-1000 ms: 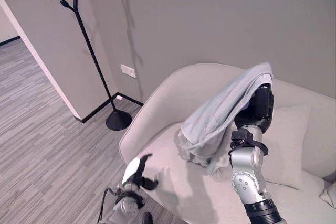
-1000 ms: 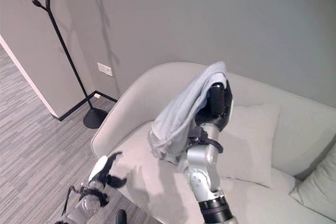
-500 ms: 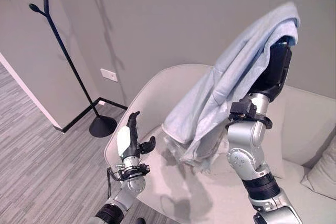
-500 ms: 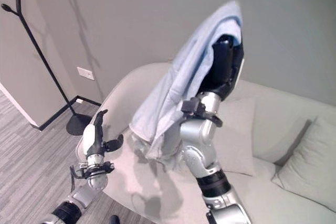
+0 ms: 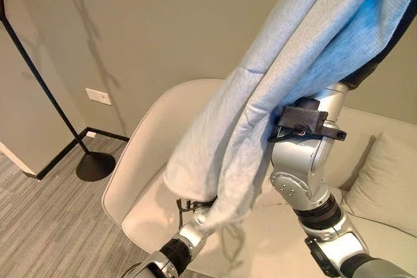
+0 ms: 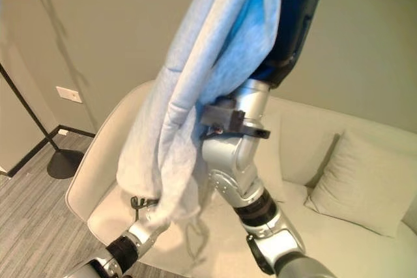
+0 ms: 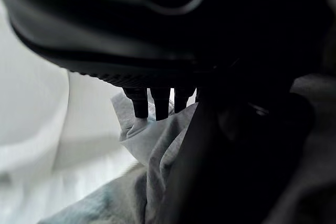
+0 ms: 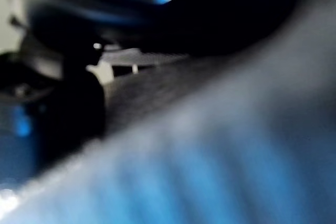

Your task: Hang the clothes on the sofa on the clothes rack.

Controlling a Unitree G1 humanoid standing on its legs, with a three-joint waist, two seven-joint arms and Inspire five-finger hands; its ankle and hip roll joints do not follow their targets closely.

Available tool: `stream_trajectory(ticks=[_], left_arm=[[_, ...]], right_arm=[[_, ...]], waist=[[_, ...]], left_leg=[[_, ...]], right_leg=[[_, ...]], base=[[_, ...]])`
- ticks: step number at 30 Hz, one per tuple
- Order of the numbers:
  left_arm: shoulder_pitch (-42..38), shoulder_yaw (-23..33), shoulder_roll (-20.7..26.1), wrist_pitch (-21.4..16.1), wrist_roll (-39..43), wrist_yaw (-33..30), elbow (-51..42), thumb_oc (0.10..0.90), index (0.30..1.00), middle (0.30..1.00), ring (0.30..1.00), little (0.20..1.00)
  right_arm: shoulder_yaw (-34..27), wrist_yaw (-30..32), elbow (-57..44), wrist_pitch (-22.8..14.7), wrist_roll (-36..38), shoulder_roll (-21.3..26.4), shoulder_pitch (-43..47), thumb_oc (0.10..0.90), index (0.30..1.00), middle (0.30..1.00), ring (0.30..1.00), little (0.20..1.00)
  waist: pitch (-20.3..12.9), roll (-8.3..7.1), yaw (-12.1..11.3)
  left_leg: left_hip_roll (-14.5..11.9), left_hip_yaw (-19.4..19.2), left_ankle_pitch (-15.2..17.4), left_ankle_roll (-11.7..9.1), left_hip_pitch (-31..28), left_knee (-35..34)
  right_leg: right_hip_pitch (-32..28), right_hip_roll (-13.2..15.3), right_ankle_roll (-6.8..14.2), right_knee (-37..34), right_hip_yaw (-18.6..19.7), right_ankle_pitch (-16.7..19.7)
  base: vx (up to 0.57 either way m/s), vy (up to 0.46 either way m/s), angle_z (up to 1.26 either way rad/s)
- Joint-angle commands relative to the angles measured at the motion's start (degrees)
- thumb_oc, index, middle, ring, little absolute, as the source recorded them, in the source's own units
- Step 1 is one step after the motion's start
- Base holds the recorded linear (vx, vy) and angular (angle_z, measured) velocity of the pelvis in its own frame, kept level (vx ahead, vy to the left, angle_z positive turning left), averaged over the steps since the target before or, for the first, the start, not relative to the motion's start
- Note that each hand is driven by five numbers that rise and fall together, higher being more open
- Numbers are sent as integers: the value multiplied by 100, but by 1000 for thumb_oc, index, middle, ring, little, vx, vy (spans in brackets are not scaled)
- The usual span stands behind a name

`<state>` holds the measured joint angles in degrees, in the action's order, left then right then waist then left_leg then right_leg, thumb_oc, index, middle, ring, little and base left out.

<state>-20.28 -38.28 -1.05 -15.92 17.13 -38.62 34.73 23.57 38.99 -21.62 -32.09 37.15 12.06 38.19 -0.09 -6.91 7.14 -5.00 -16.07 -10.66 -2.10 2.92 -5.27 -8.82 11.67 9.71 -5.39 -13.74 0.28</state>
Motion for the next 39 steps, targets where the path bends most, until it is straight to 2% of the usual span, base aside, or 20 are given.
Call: stream_trajectory(ticks=[1, 4, 7, 14, 15, 17, 21, 22, 24, 26, 27, 28, 29, 30, 33, 35, 36, 38, 39], left_arm=[[-942, 118, -356, -875, 350, 66, -324, 400, 300, 300, 300, 300], [-843, 371, -230, -971, 798, 135, -859, 400, 300, 300, 300, 300], [-548, 563, 18, -912, 986, 340, -1304, 400, 300, 300, 300, 300], [535, 1130, 777, -695, 1274, 952, -2560, 400, 300, 300, 300, 300], [663, 1230, 860, -684, 1288, 1009, -2738, 400, 300, 300, 300, 300], [1072, 1807, 1221, -611, 1113, 1066, -3396, 400, 300, 300, 300, 300], [1352, 2449, 1512, -630, 691, 996, -4093, 400, 300, 300, 300, 300], [1355, 2449, 1513, -627, 689, 995, -4098, 400, 300, 300, 300, 300], [1483, 2873, 1681, -636, 367, 940, -4525, 400, 300, 300, 300, 300], [1440, 3162, 1796, -706, 183, 804, -4715, 400, 300, 300, 300, 300], [1377, 3259, 1842, -751, 94, 719, -4797, 400, 300, 300, 300, 300], [1376, 3362, 1875, -788, 51, 686, -4884, 400, 300, 300, 300, 300], [1431, 3501, 1883, -859, -4, 626, -5043, 400, 300, 300, 300, 300], [1469, 3576, 1875, -888, -41, 606, -5127, 400, 300, 300, 300, 300], [1407, 3639, 1850, -1003, -225, 492, -5248, 400, 300, 300, 300, 300], [1328, 3606, 1849, -1021, -273, 446, -5275, 400, 300, 300, 300, 300], [1136, 3475, 1847, -1042, -354, 344, -5235, 400, 300, 300, 300, 300], [936, 3320, 1801, -1064, -457, 200, -5162, 400, 300, 300, 300, 300], [670, 3095, 1790, -1070, -562, 115, -5066, 400, 300, 300, 300, 300]], right_arm=[[-195, -235, 40, -209, 151, 49, 152, 400, 300, 300, 300, 300], [-342, -215, 23, -202, 275, -21, -311, 400, 300, 300, 300, 300], [-504, -270, -9, -175, 369, 33, -672, 400, 300, 300, 300, 300], [-840, -848, -217, 124, 581, 562, -1521, 400, 300, 300, 300, 300], [-894, -925, -246, 176, 583, 620, -1648, 400, 300, 300, 300, 300], [-1143, -1310, -314, 336, 617, 874, -2124, 400, 300, 300, 300, 300], [-1308, -1789, -596, 384, 635, 1024, -2619, 400, 300, 300, 300, 300], [-1309, -1791, -597, 385, 636, 1024, -2621, 400, 300, 300, 300, 300], [-1299, -2163, -793, 342, 745, 1083, -2966, 400, 300, 300, 300, 300], [-1393, -2274, -859, 309, 748, 1101, -3169, 400, 300, 300, 300, 300], [-1432, -2319, -878, 265, 740, 1105, -3229, 400, 300, 300, 300, 300], [-1436, -2353, -897, 243, 736, 1112, -3306, 400, 300, 300, 300, 300], [-1361, -2396, -987, 217, 759, 1125, -3339, 400, 300, 300, 300, 300], [-1316, -2434, -1053, 212, 786, 1152, -3380, 400, 300, 300, 300, 300], [-1278, -2470, -1206, 234, 743, 1317, -3257, 400, 300, 300, 300, 300], [-1281, -2468, -1194, 247, 759, 1331, -3204, 400, 300, 300, 300, 300], [-1332, -2421, -1168, 214, 795, 1308, -3186, 400, 300, 300, 300, 300], [-1310, -2262, -1180, 201, 765, 1269, -3181, 400, 300, 300, 300, 300], [-1292, -2150, -1201, 168, 712, 1254, -3211, 400, 300, 300, 300, 300]], waist=[[-443, 189, -267], [-449, 227, -272], [-443, 245, -313], [-446, 279, -466], [-454, 282, -484], [-441, 274, -577], [-374, 234, -663], [-382, 238, -654], [-200, 229, -735], [-24, 250, -804], [43, 240, -785], [71, 224, -758], [67, 197, -746], [64, 198, -732], [70, 163, -660], [76, 156, -628], [98, 152, -551], [114, 208, -484], [96, 297, -390]], left_leg=[[-711, -284, 689, -378, -392, 27], [-715, -293, 699, -367, -429, 27], [-719, -278, 702, -368, -450, 27], [-758, -178, 657, -386, -525, 27], [-770, -159, 642, -389, -531, 27], [-858, -43, 525, -442, -574, 27], [-1015, 118, 309, -551, -564, 27], [-1019, 128, 301, -550, -548, 27], [-1151, 327, -69, -717, -279, 27], [-1207, 588, -794, -950, 129, 27], [-1225, 570, -921, -969, 244, 27], [-1242, 431, -845, -906, 267, 27], [-1244, 287, -578, -890, 117, 27], [-1235, 239, -473, -844, 4, 27], [-1274, 209, 71, -642, -363, 428], [-1384, 190, 192, -598, -491, 645], [-1686, 328, 172, -542, -664, 1138], [-1810, 519, 140, -535, -787, 1378], [-1801, 708, 503, -584, -899, 1295]], right_leg=[[193, -149, -265, 170, 80, -176], [187, -167, -270, 170, 112, -186], [152, -182, -275, 176, 103, -211], [68, -260, -325, 313, 47, -378], [58, -276, -336, 350, 31, -412], [21, -390, -423, 612, -49, -654], [-7, -586, -574, 887, -153, -940], [-1, -591, -577, 879, -162, -932], [24, -764, -708, 883, -257, -1018], [70, -843, -763, 816, -396, -955], [100, -838, -773, 792, -469, -911], [139, -806, -766, 772, -537, -868], [157, -741, -701, 732, -473, -850], [190, -703, -663, 689, -451, -794], [336, -443, -554, 522, -401, -423], [370, -386, -518, 493, -344, -345], [420, -278, -453, 477, -278, -247], [386, -175, -369, 459, -201, -187], [401, 23, -240, 449, -163, -145]], base=[[5, -7, -15], [8, -16, -10], [0, 0, 0], [-41, -38, 1], [-85, -89, 11], [-135, -145, 19], [-114, -135, 19], [-191, -141, 26], [-284, -132, 25], [-303, -53, 35], [-270, -3, 73], [-179, 43, 82], [-116, 87, 76], [-68, 141, 17], [-116, 220, -10], [-17, 222, -7], [12, 318, -2], [51, 544, -6], [99, 808, -12]])
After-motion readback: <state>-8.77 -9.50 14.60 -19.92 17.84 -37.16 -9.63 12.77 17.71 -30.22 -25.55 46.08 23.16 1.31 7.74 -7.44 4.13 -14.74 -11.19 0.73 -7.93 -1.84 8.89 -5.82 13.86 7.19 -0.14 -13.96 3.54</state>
